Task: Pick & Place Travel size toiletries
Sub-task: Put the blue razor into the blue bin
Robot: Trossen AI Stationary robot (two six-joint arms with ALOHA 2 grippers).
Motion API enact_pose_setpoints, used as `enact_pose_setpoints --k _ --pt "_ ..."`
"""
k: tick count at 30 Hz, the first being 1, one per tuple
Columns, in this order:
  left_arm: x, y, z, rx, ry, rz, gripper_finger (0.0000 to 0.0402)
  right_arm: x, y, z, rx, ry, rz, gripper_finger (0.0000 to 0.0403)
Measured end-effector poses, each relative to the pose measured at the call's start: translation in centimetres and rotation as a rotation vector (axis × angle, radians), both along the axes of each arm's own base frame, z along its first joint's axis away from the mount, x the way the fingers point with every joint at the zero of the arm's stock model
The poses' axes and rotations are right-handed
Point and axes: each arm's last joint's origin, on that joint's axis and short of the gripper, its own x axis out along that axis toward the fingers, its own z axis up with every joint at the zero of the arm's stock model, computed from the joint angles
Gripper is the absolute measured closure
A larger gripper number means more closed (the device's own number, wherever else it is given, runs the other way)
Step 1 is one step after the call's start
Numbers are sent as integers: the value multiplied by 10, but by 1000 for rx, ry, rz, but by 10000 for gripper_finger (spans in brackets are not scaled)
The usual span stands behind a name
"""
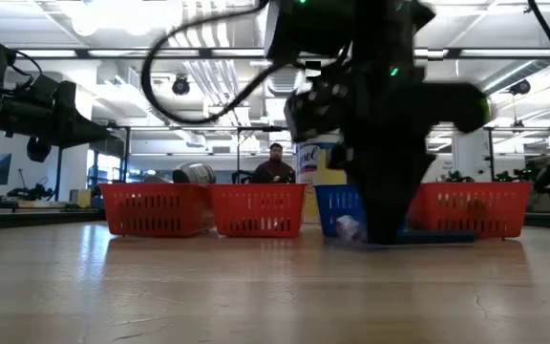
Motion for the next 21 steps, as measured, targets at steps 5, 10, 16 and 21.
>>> enact_pose_setpoints --k 5,10,16,21 --pt "0 0 0 0 0 1 344 -5 13 30 22 -43 -70 376" --pt "0 0 0 -1 0 0 344 -15 12 66 107 -99 -343 372" --pt "0 0 0 -3 0 0 344 -24 -25 110 124 -263 -796 373" --pt "0 0 0 -4 0 0 344 -32 -71 122 140 -331 -1181 373"
